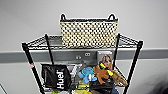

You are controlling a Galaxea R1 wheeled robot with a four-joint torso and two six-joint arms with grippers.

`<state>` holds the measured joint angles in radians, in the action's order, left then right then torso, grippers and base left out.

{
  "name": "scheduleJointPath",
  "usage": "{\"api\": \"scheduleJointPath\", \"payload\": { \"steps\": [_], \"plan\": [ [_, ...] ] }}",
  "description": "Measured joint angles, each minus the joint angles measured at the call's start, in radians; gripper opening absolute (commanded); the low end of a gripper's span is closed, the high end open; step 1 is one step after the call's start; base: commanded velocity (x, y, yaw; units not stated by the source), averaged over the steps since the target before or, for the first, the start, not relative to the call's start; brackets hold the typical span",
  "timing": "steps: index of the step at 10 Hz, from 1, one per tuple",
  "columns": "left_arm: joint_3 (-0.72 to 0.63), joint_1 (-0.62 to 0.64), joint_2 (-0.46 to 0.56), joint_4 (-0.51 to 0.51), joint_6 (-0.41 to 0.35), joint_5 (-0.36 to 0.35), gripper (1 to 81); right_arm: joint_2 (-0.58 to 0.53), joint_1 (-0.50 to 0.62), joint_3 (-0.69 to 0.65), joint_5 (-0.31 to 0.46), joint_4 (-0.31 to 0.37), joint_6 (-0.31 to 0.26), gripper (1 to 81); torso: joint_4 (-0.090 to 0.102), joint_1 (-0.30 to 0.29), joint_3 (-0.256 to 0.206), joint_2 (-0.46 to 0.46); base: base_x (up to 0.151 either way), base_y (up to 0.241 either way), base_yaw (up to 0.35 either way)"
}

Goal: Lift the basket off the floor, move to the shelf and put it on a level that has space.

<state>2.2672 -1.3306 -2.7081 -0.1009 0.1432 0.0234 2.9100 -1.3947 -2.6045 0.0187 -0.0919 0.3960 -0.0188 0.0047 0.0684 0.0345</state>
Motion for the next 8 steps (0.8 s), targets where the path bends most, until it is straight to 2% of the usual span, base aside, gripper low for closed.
{"api": "scheduleJointPath", "payload": {
  "steps": [3, 8],
  "plan": [
    [0.108, -0.012, -0.075, 0.032, 0.000, 0.004, 81.1, 0.059, -0.035, -0.116, -0.041, -0.009, 0.000, 81.1, 0.000, 0.000, 0.000, 0.000, 0.000, 0.000, 0.000],
    [0.320, -0.040, -0.229, 0.091, -0.001, 0.006, 81.1, 0.114, -0.078, -0.161, -0.057, -0.013, 0.004, 81.1, 0.000, -0.001, -0.001, 0.000, 0.000, 0.000, 0.000]
  ]
}}
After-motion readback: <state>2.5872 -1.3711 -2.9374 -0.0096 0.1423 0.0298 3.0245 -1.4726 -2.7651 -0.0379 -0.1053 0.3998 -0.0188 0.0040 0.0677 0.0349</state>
